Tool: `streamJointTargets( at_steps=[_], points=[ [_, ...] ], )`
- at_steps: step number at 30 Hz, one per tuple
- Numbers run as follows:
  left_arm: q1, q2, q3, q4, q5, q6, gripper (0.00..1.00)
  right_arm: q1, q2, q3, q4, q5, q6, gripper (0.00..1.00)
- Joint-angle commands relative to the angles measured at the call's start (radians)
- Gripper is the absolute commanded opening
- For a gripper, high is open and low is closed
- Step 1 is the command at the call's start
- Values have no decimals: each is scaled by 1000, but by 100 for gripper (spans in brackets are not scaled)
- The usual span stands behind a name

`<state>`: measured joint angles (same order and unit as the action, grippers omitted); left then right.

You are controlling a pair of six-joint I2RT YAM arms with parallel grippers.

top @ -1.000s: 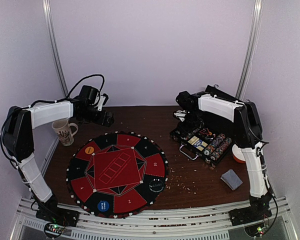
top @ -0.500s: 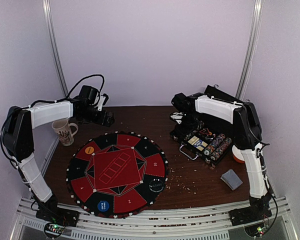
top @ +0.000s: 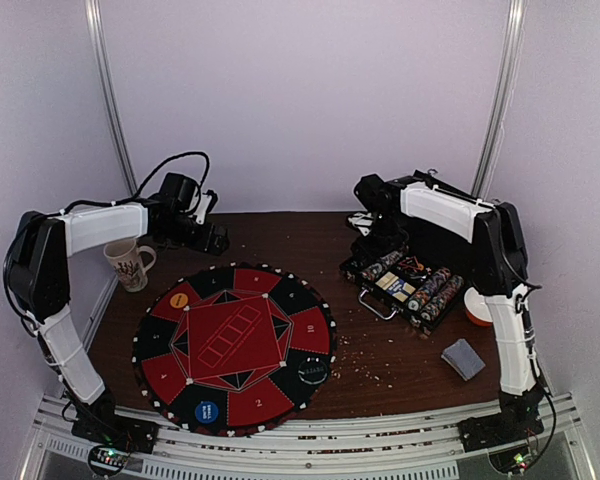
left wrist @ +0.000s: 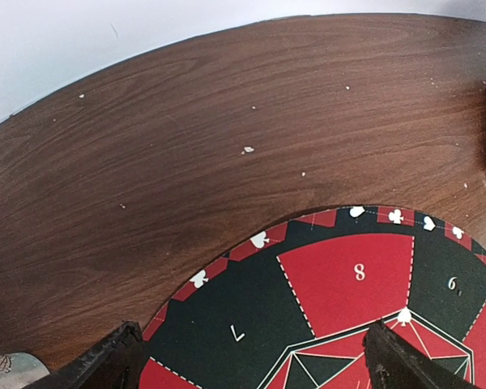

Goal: Distribute texas hold em gaming equipment
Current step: Pick up the pile of poker chips from the chip case.

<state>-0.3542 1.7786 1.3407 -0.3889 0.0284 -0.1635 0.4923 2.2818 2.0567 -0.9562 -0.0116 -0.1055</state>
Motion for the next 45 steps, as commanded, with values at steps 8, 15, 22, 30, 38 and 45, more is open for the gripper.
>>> streamJointTargets(
  at_steps=[8,15,22,30,38,45],
  points=[
    [8,6,-13,38,22,-6,98,-15,51,-7,-29,-77,3,64],
    [8,7,-14,38,23,-4,98,-16,57,-1,-29,-127,-11,65],
    [8,9,-14,38,24,-3,98,-21,62,-17,-53,-103,-16,60],
    [8,9,-14,38,25,-2,98,-40,64,-18,-32,-89,-4,46],
    [9,8,-14,38,26,-2,98,-54,62,-54,-49,-79,-6,49],
    [11,8,-15,38,27,-2,98,-71,48,-50,-31,-87,2,52]
  ],
)
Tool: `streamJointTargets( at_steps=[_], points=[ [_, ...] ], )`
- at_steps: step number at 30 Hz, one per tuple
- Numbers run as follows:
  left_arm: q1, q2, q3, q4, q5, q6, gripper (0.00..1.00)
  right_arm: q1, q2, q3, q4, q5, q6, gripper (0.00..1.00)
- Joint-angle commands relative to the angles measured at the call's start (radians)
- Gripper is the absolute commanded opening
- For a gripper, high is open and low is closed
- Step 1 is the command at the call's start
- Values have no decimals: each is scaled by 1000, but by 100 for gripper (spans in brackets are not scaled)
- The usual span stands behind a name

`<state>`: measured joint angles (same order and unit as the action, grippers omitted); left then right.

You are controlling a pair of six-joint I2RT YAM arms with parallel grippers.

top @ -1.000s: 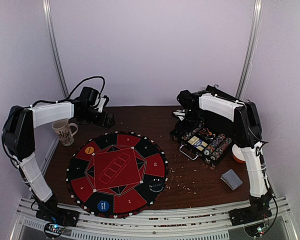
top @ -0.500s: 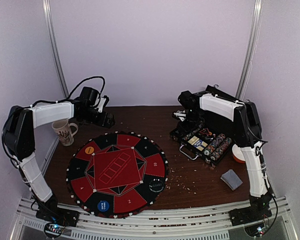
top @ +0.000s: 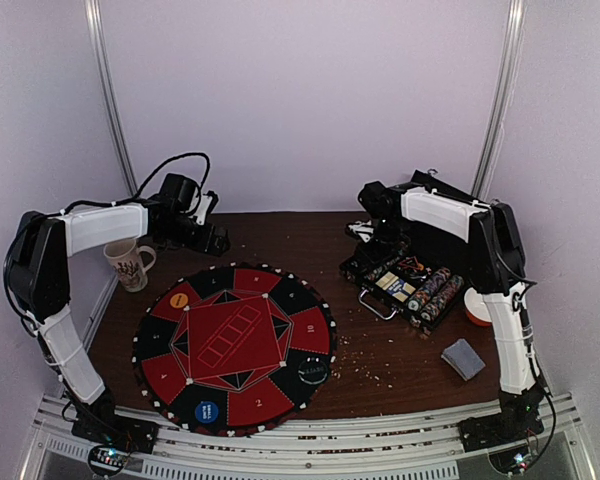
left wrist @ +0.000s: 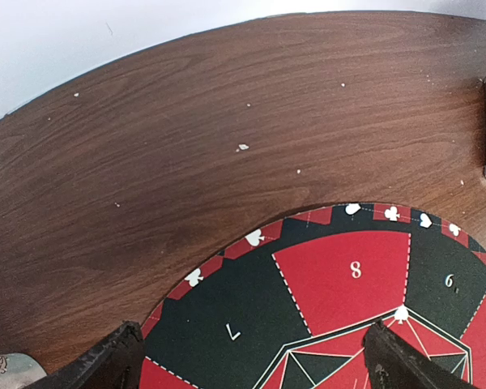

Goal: Distribute texas hold em gaming equipment
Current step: Pick up the pile of poker chips from the chip case.

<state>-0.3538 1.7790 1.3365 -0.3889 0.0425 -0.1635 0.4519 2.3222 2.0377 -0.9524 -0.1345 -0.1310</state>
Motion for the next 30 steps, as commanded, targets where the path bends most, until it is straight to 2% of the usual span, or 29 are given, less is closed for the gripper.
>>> streamJointTargets(
  at_steps=[1,9,20,30],
  points=[
    [11,8,-10,38,13,-2,98,-32,7,-32,-34,33,27,53],
    [13,10,-10,38,17,-2,98,-42,8,-37,-47,7,11,57],
    [13,7,-10,38,20,-4,97,-57,0,-18,-47,-33,-28,52],
    [13,5,-10,38,22,-4,97,-79,-13,-20,-74,-74,-58,60]
  ],
)
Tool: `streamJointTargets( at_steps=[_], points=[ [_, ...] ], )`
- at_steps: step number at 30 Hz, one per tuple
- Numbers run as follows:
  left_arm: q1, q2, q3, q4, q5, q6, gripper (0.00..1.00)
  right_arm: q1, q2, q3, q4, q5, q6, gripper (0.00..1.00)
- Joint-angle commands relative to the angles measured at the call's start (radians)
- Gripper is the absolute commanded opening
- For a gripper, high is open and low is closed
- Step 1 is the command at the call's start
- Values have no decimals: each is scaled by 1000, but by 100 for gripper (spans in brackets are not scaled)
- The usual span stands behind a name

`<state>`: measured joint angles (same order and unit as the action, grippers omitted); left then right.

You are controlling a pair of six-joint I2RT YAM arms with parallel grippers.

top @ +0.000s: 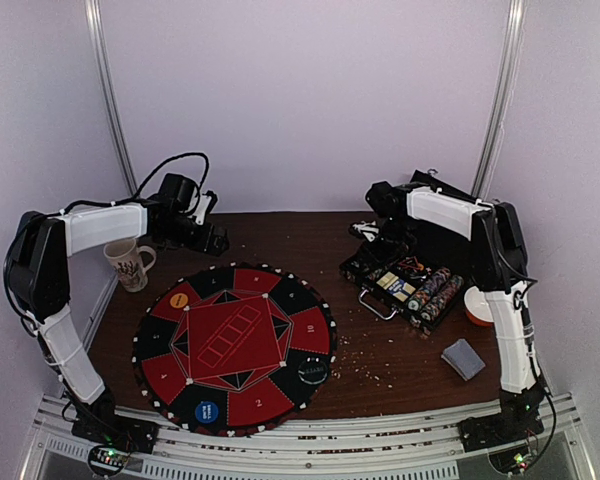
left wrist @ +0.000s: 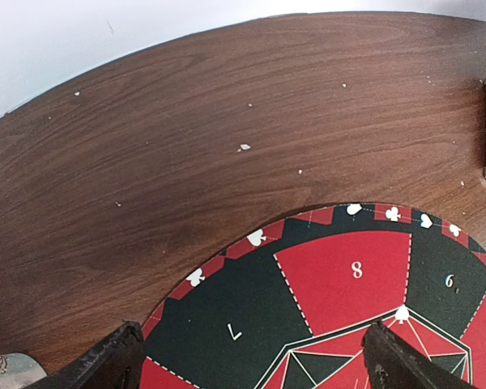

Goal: Distribute texas hold em gaming equipment
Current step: Pick up the pile of poker chips from the chip case.

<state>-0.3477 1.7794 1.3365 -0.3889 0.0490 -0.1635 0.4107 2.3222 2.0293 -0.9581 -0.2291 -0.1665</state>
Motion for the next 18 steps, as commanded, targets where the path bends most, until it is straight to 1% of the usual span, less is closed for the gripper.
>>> streamJointTargets(
  at_steps=[1,8,18],
  points=[
    [7,4,-10,38,15,-3,97,-38,-11,-11,-68,14,-24,61],
    [8,5,-11,39,15,-4,97,-45,-10,-1,-64,10,-23,63],
    [8,8,-10,39,20,-4,97,-24,28,-1,-15,-34,-2,53]
  ],
)
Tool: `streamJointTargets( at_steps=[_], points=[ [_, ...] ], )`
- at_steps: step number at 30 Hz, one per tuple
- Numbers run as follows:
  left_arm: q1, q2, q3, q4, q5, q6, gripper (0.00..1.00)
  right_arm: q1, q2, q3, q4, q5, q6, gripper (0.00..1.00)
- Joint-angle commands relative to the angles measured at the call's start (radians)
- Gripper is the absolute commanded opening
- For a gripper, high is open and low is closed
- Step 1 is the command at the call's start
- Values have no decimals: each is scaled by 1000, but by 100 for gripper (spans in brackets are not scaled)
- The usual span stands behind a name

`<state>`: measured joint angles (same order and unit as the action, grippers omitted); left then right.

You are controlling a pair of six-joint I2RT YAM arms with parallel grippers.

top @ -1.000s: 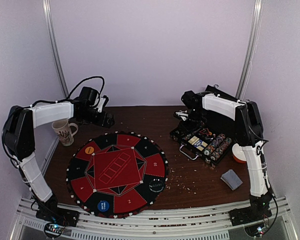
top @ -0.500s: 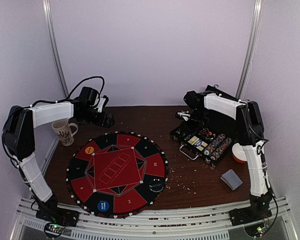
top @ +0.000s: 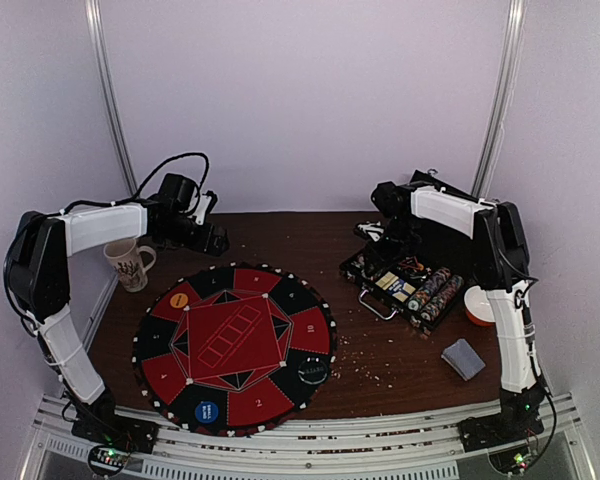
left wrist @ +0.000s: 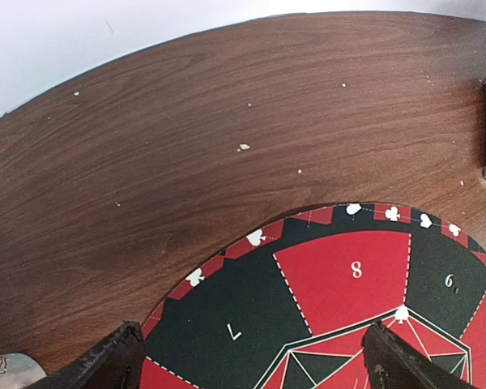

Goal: Distribute texas hold em gaming equipment
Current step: Pick up the pile of poker chips from the chip case.

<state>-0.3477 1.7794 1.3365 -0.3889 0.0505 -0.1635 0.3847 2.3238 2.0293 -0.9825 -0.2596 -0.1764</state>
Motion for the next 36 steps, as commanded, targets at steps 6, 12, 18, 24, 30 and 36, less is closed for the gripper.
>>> streamJointTargets(
  at_steps=[6,12,18,24,30,36],
  points=[
    [9,9,-10,39,20,-4,97,23,42,-1,8,29,7,49],
    [7,12,-10,39,27,-5,97,51,39,-11,3,70,2,49],
    [8,12,-10,39,31,-4,97,51,65,-1,21,97,12,56],
    [8,11,-10,38,32,-4,97,43,85,29,26,100,23,45],
    [8,9,-10,38,29,-4,97,43,64,37,-5,107,27,22],
    [9,6,-8,38,41,-3,97,43,-24,77,2,144,85,0]
  ],
)
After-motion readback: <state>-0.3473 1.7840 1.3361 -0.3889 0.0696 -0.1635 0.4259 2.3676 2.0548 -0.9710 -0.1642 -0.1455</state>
